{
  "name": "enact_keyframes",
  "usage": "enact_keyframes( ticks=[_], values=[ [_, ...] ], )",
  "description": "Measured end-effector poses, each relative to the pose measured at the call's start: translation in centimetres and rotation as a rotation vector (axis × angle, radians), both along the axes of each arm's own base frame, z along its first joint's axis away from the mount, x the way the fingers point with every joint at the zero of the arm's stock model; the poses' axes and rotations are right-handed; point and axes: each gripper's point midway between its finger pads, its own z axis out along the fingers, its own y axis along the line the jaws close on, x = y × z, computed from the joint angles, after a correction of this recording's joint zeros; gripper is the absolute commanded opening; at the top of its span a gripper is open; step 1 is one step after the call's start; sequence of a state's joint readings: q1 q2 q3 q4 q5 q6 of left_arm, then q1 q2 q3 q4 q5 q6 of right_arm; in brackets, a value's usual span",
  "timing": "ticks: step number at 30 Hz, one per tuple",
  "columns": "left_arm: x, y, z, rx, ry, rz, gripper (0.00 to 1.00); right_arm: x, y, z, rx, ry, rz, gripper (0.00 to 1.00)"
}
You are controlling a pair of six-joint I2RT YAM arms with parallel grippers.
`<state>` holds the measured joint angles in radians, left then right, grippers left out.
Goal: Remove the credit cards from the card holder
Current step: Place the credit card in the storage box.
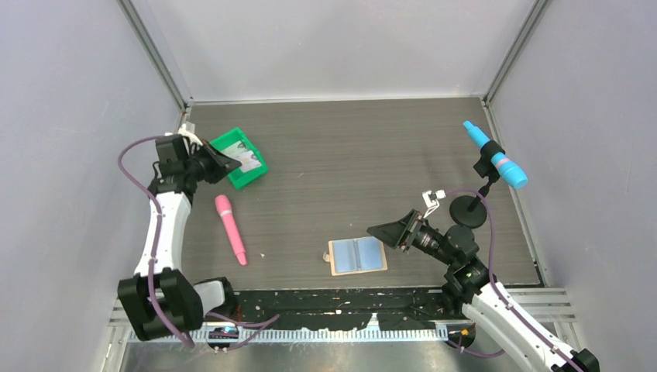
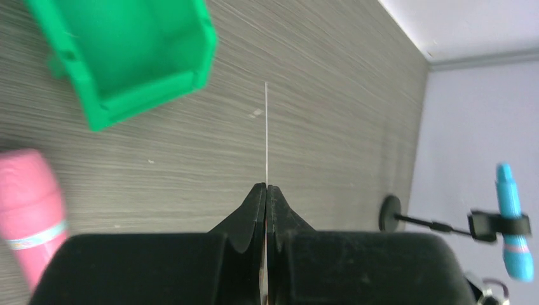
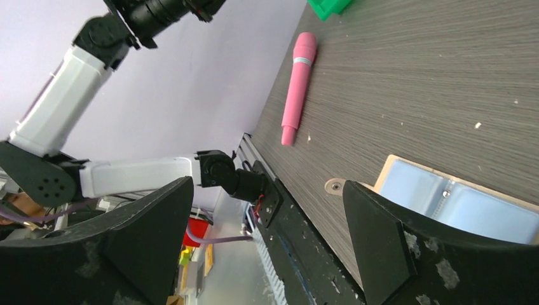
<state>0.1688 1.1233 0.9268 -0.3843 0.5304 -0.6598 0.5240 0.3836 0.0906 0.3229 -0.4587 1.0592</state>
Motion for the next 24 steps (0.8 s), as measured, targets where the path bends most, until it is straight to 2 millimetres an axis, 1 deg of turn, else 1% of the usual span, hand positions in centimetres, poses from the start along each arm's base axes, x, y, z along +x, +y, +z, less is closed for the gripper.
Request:
enact_keyframes(
  ticks=[3, 7, 10, 15, 21, 24],
  values=[
    [1.8, 2.9, -0.7, 0.045, 0.072, 0.077, 0.0, -0.1, 0.1, -1.0, -0.036, 0.024, 0.011, 0.95],
    [4.4, 5.2, -0.8, 0.112, 0.149, 0.109, 0.0, -0.2, 0.3, -1.7, -0.081, 0.043, 0.036, 0.96],
    [6.2, 6.5, -1.2, 0.14, 0.189, 0.12, 0.0, -0.2, 0.6, -2.0, -0.101, 0.048, 0.053, 0.96],
    [7.9, 8.1, -3.2, 0.125, 0.265, 0.14, 0.0, -0.2, 0.7, -2.4, -0.122, 0.047, 0.067, 0.95],
    [9.8, 9.0, -5.9, 0.115, 0.338, 0.146, 0.0, 0.0, 0.7, -2.9, -0.146, 0.05, 0.069, 0.95],
    [10.7, 9.3, -7.3, 0.112, 0.358, 0.145, 0.0, 0.1, 0.8, -2.6, -0.152, 0.041, 0.067, 0.95]
  ],
)
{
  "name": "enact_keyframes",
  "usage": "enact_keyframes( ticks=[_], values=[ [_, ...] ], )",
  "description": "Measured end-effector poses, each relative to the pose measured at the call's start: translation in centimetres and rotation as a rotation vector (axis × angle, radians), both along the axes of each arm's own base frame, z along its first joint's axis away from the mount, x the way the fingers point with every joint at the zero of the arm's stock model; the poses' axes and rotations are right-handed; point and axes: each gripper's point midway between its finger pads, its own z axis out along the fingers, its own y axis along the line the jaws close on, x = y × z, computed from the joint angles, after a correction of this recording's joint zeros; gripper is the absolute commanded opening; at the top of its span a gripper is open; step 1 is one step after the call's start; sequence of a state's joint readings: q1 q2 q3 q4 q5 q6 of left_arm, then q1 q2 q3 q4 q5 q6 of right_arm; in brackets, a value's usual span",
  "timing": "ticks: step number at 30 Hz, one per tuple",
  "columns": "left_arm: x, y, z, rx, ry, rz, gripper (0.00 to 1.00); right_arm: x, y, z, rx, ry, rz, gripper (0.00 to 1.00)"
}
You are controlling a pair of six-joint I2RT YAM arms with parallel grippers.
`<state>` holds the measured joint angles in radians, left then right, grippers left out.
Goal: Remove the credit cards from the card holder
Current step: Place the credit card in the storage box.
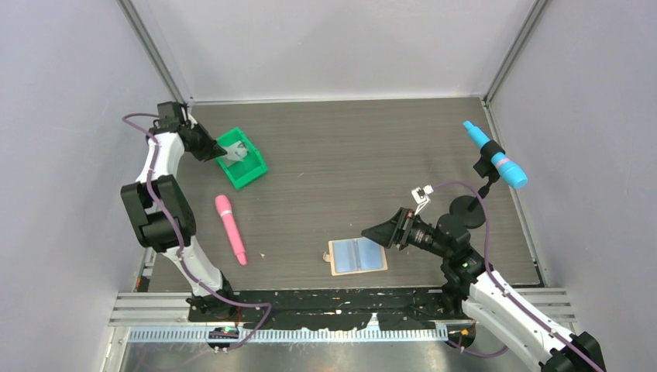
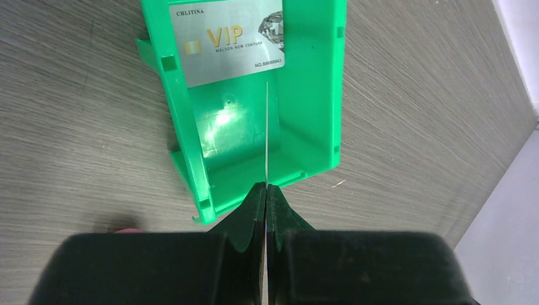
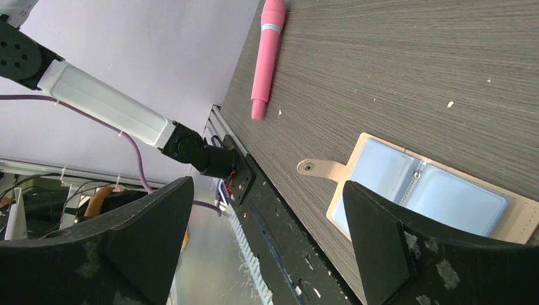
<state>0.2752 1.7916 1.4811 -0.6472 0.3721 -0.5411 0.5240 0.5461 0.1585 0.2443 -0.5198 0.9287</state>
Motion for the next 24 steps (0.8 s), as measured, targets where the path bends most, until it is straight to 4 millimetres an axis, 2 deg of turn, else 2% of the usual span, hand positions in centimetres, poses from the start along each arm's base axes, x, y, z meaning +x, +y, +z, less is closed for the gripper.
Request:
enact_keyframes(
  ticks=[5, 11, 18, 24],
  values=[
    [0.9, 0.4, -1.7, -0.003, 0.028, 0.003, 0.0, 0.6, -0.1, 0.4, -0.026, -0.019, -0.016, 0.95],
    [2.7, 0.8, -2.4, 0.002, 0.012, 0.003, 0.0, 1.4, -0.1, 0.0, -0.065, -0.016, -0.039, 0.95],
    [3.2, 1.1, -2.7, 0.005, 0.004, 0.002, 0.0, 1.9, -0.1, -1.7, -0.115, 0.029, -0.045, 0.95],
    [4.1, 1.6, -2.4, 0.014, -0.027, 0.007, 0.0, 2.3, 0.0, -1.8, -0.128, 0.032, -0.047, 0.96]
  ],
)
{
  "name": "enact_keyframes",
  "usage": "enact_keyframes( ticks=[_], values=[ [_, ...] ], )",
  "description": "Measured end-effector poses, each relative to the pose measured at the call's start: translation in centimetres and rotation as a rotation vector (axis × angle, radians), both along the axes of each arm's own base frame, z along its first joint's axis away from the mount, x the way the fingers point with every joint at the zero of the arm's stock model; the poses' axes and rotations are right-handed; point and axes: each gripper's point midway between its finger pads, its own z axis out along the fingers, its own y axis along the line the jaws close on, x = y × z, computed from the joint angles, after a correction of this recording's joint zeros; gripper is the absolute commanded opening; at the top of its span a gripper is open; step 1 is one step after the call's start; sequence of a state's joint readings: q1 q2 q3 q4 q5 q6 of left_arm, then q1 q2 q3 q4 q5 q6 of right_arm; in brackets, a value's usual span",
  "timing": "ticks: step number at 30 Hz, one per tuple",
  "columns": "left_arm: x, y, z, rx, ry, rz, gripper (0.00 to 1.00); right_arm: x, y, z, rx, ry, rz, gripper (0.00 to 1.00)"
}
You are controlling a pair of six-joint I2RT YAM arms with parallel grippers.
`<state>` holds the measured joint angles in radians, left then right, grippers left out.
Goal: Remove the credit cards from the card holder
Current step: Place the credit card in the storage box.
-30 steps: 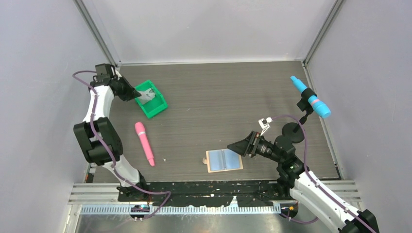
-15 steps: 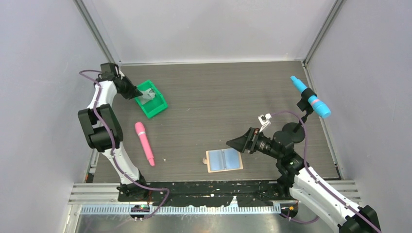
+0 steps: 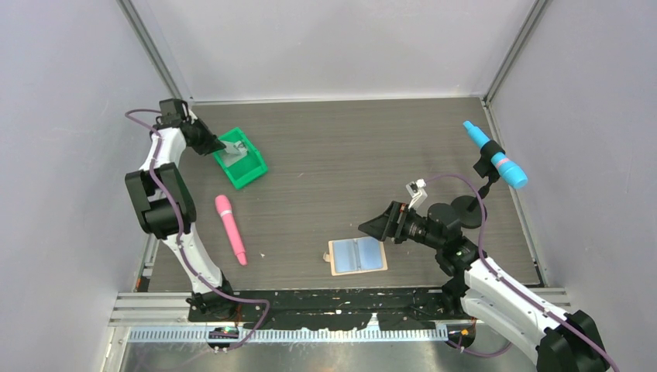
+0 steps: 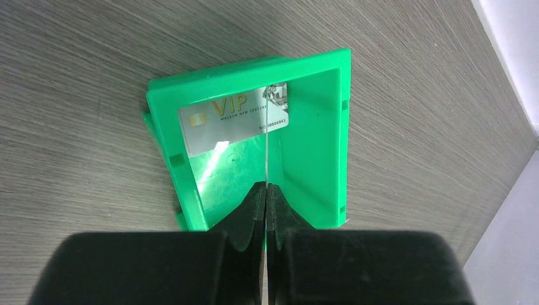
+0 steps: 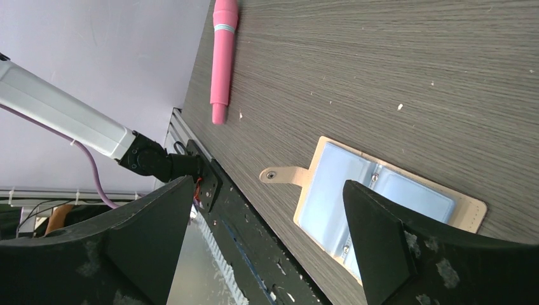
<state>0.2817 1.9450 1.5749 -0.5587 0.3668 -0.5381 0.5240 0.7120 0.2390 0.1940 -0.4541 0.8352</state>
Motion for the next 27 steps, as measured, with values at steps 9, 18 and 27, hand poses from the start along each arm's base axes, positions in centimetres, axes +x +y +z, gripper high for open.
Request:
enact_keyframes(
  ticks=[9, 18, 27],
  values=[
    [0.8, 0.4, -1.5, 0.005, 0.009, 0.007, 0.06, 0.3, 0.0, 0.1, -0.011, -0.009, -0.003, 0.95],
    [0.9, 0.9, -2.3, 0.022, 0.025, 0.025, 0.24, 0.7, 0.0, 0.2, -0.019, -0.013, -0.01, 0.96],
    [1.8, 1.6, -0.5, 0.047, 0.002, 0.041, 0.39, 0.7, -0.1, -0.2, -0.039, 0.011, -0.02, 0.96]
  ],
)
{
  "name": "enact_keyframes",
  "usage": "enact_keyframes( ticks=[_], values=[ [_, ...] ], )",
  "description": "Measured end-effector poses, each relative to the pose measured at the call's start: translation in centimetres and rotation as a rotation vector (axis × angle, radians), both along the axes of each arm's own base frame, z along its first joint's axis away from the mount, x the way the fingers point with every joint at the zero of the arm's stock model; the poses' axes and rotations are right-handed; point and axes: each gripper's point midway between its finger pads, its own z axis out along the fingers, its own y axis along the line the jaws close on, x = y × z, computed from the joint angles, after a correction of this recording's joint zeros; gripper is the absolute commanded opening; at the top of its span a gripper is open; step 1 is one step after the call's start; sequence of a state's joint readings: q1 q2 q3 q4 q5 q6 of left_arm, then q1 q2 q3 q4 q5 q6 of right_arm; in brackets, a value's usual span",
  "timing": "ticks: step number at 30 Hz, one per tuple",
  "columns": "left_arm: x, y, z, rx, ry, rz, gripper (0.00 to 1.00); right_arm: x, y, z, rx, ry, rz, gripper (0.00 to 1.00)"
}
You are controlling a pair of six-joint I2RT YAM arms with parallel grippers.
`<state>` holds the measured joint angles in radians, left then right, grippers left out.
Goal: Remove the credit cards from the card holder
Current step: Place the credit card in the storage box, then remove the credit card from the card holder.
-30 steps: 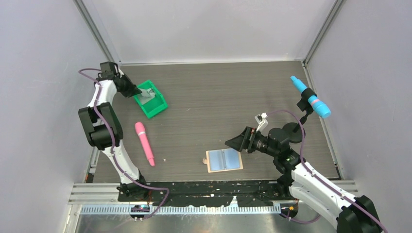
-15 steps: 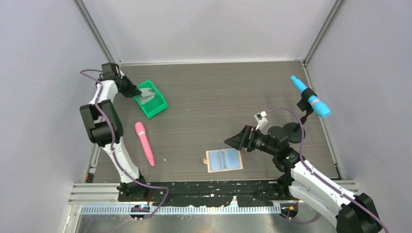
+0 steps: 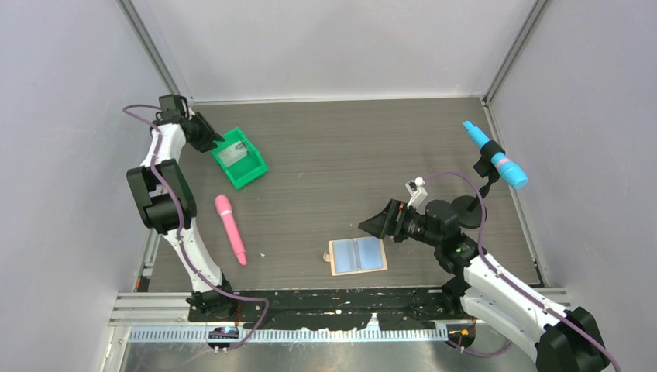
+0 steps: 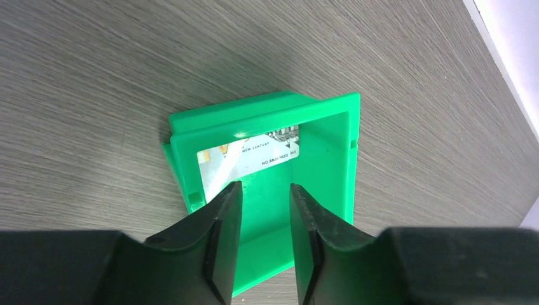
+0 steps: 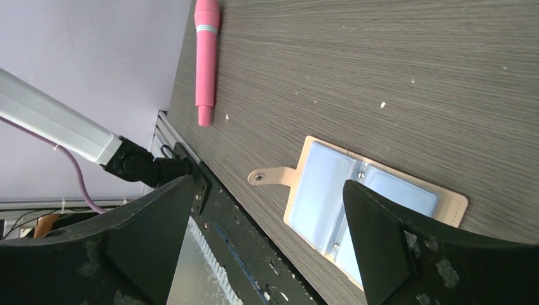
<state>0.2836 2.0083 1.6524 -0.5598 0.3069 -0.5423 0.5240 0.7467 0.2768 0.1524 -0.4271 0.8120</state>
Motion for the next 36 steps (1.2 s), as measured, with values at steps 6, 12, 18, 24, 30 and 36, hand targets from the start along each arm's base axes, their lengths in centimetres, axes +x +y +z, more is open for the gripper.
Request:
enact_keyframes(
  ticks=[6, 12, 18, 24, 30, 36],
  values=[
    [-0.9, 0.2, 0.9, 0.004, 0.026, 0.035, 0.44, 0.0, -0.4, -0.5, -0.048, 0.029, -0.01, 0.96],
    [-3.8, -1.4, 4.1, -0.006, 0.006, 0.029, 0.44, -0.2, -0.9, -1.0, -0.096, 0.053, -0.018, 0.96],
    [-9.0, -6.6, 7.7, -0.016, -0.05, -0.076, 0.45, -0.5, -1.3, -1.7, -0.129, 0.098, -0.03, 0.86],
    [-15.8, -14.5, 7.8, -0.038, -0.065, -0.284, 0.48, -1.0, -1.5, -2.2, -0.142, 0.121, -0.025, 0.8],
    [-22.8, -21.5, 5.7, -0.065, -0.068, -0.526, 0.51, -1.6, -1.8, -1.8, -0.134, 0.103, -0.026, 0.66],
    [-29.3, -26.2, 1.6, -0.12, -0.049, -0.697, 0.53, -2.6, -2.0, -3.0, -0.144, 0.119, -0.013, 0.6]
  ],
)
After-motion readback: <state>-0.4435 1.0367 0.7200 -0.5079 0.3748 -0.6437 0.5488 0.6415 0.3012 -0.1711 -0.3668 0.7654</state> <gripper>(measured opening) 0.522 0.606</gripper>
